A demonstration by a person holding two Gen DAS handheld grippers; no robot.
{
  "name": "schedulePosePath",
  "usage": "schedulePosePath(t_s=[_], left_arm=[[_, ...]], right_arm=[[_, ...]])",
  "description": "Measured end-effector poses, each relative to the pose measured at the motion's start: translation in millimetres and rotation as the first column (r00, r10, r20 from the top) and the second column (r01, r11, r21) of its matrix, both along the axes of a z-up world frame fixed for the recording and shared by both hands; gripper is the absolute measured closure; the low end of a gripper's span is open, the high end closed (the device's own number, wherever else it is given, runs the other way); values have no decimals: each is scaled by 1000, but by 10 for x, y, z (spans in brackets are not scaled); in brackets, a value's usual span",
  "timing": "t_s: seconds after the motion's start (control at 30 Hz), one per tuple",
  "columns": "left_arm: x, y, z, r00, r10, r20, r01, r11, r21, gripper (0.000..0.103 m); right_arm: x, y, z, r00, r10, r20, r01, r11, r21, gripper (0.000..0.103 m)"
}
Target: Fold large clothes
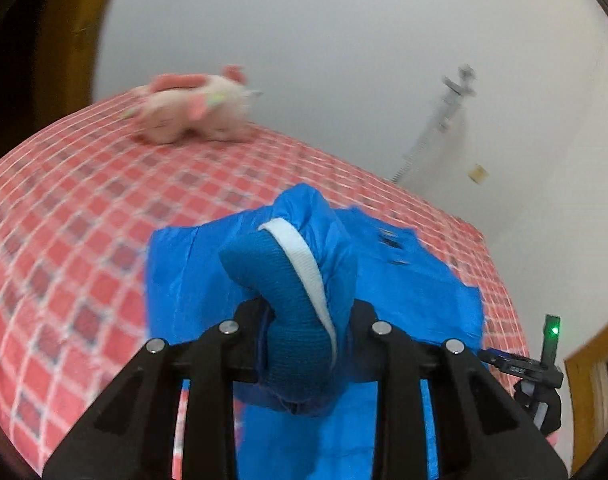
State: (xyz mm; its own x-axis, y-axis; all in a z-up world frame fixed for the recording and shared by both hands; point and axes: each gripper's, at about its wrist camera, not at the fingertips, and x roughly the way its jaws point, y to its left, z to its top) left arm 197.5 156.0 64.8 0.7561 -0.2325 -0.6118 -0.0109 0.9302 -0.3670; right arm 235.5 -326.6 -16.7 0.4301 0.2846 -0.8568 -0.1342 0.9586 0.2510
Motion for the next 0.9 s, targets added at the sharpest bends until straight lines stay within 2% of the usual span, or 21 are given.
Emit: schedulePosePath(t_s=[0.13,0.23,0.33,0.57,0.63,0.7,0.73,0.77,0.8,0.9], left_arm=[[363,-574,-47,993,-116,-14,117,993,10,77],[573,-924,-134,986,-162,-36,164,986,39,77],[811,-1176,-354,981,-176,-78,181,981,62,77],[1188,-1383,-1026,949,-222,-222,230,973,10,76],[1249,-1378,-1184,934,-252,-252,254,967,-27,71],[1233,-1324,-1224,931,-280,-232,266,960,-91,63],[1198,-1311,-1208,931,-296,-215,277,954,-113,57],[1154,-1301,-1166,929,-316,-195,294,947,-132,46],[1099,-1288,-1114,927,-332,-177,309,940,-144,41],[973,-1225,-912,934,-335,-124,319,939,-132,38]], right_arm=[[16,-9,-22,1000,4,-5,-4,1000,-2,37],[35,-29,-40,1000,0,-8,0,1000,-2,37],[48,-62,-60,1000,-4,-13,4,1000,-2,37],[78,-95,-118,1000,-14,-25,14,1000,-9,37],[88,-87,-144,999,-15,-31,14,1000,-14,37],[99,-84,-168,999,-13,-36,13,1000,-20,37],[104,-79,-178,999,-13,-37,12,1000,-23,37],[110,-73,-190,999,-13,-38,12,1000,-27,37],[115,-65,-201,999,-14,-40,13,999,-31,37],[115,-44,-221,999,-13,-41,11,999,-42,37]])
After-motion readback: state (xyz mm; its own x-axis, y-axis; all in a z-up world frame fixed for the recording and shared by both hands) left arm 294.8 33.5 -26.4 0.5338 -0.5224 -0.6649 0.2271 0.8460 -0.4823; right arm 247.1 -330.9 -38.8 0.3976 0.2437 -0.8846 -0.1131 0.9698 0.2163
